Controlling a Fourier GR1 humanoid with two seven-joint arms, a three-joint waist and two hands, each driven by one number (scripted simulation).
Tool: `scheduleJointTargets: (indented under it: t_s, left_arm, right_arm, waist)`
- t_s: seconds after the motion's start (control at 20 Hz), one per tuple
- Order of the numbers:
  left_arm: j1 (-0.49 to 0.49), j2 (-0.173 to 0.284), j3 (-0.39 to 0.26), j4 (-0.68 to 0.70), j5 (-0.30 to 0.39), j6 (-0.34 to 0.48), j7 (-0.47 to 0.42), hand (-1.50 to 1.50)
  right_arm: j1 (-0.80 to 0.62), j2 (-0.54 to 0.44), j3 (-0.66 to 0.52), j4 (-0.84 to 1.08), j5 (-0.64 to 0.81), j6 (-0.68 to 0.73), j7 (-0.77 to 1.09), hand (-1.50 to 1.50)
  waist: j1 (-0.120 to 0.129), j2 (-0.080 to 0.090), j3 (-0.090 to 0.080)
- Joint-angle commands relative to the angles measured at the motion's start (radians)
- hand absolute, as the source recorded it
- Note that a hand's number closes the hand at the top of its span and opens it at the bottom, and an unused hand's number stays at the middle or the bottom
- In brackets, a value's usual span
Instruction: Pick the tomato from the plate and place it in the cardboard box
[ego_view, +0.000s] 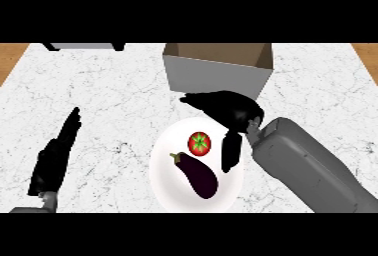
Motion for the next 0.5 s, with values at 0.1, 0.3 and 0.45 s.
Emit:
scheduleJointTargets:
  t_s: [0.1, 0.3, 0.45]
  left_arm:
    - [-0.06, -0.015, 0.043, 0.064, -0.014, -0.03, -0.004, 0.0]
    - [-0.075, -0.025, 0.059, 0.073, -0.019, -0.048, -0.002, 0.0]
    - [0.072, -0.014, 0.06, -0.035, -0.015, -0.066, -0.037, 0.0]
  right_arm:
    - [0.055, 0.103, -0.03, -0.064, 0.088, 0.029, 0.139, -1.5]
    - [0.123, 0.094, -0.006, -0.065, 0.188, 0.043, 0.105, -1.5]
    - [0.11, 0.128, -0.046, 0.02, 0.214, 0.06, 0.096, -1.5]
  waist:
    - [0.0, 0.003, 0.001]
    - [-0.001, 0.004, 0.001]
    - [0.009, 0.004, 0.001]
